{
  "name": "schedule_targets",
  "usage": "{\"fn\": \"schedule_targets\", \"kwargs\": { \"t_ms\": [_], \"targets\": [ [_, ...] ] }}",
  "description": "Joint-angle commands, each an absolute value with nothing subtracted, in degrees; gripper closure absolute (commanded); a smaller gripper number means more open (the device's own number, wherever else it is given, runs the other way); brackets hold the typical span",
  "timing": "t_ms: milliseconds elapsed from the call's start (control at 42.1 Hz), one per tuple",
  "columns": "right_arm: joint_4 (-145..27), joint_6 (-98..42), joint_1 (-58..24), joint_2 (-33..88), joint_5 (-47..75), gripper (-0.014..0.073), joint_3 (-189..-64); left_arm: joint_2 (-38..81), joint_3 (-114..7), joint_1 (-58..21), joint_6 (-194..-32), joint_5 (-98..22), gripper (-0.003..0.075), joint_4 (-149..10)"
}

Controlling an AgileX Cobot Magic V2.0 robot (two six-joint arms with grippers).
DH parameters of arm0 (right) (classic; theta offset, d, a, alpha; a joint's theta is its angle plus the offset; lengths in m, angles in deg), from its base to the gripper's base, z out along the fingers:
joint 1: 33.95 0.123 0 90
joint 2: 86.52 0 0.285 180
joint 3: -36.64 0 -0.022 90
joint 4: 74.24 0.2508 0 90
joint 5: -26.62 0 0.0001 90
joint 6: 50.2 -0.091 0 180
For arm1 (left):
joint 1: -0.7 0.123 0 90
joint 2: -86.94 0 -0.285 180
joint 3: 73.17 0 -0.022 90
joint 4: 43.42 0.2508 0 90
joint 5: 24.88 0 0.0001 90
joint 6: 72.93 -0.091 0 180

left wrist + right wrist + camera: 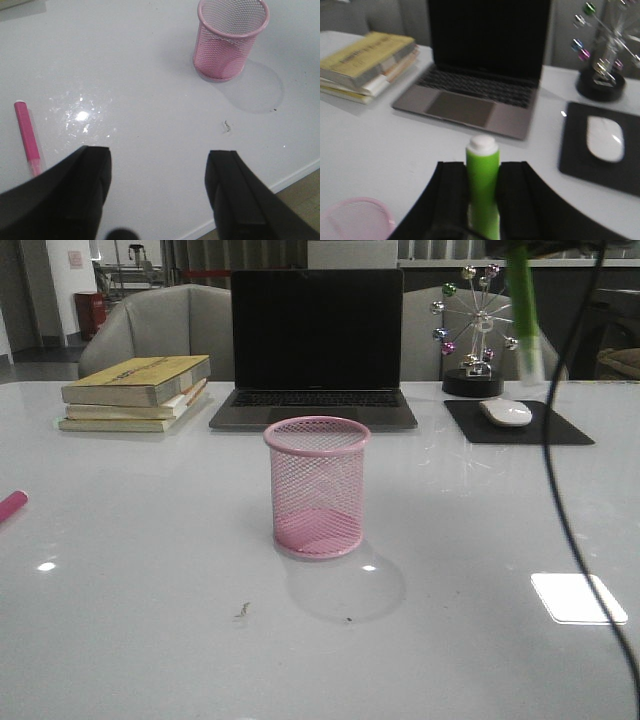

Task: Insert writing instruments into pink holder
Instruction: 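Lift the green marker with the right gripper over the pink holder, then lower the green marker into the holder and open the right gripper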

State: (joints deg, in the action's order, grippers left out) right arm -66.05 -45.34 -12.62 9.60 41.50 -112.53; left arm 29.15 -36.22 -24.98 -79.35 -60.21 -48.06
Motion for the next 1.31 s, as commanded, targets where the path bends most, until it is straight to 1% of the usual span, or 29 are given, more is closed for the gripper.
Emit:
{"fn": "schedule_targets", "kwargs": {
  "t_ms": [0,95,166,285,451,570,879,974,1093,1164,1212,1283],
  "targets": [
    [-68.00,-44.62,-6.85,10.79,53.65,0.0431,-112.94,29.41,-37.84,-25.44,-79.35,-56.22,0.0266,-48.29],
    [-69.54,-44.62,-1.19,8.63,59.85,0.0431,-112.94,29.41,-37.84,-25.44,-79.35,-56.10,0.0266,-48.29],
    [-70.76,-44.62,1.23,6.29,65.93,0.0431,-112.94,29.41,-37.84,-25.44,-79.35,-55.98,0.0266,-48.29],
    [-71.39,-44.62,2.01,1.06,75.01,0.0431,-112.94,29.41,-37.84,-25.44,-79.35,-55.78,0.0266,-48.29],
    [-71.39,-44.62,2.01,-6.07,83.14,0.0431,-112.94,29.41,-37.84,-25.44,-79.35,-55.78,0.0266,-48.29],
    [-71.39,-44.62,2.01,-10.36,86.40,0.0431,-112.94,29.41,-37.84,-25.44,-79.35,-55.78,0.0266,-48.29],
    [-71.39,-44.62,2.01,-16.97,86.12,0.0421,-112.94,29.41,-37.84,-25.44,-79.35,-55.78,0.0266,-48.29],
    [-71.39,-44.62,2.01,-17.72,85.36,0.0356,-112.94,29.41,-37.84,-25.44,-79.35,-55.78,0.0266,-48.29],
    [-71.39,-44.62,2.01,-18.05,84.09,0.0211,-112.94,29.41,-37.84,-25.44,-79.35,-55.78,0.0266,-48.29],
    [-71.39,-44.62,2.01,-18.00,84.09,0.0151,-112.94,29.41,-37.84,-25.44,-79.35,-55.78,0.0266,-48.29],
    [-71.39,-44.62,2.01,-17.55,83.80,0.0134,-112.94,29.41,-37.84,-25.44,-79.35,-55.78,0.0266,-48.29],
    [-71.39,-44.62,2.01,-15.73,81.30,0.0137,-112.94,29.41,-37.84,-25.44,-79.35,-55.78,0.0266,-48.29]
  ]
}}
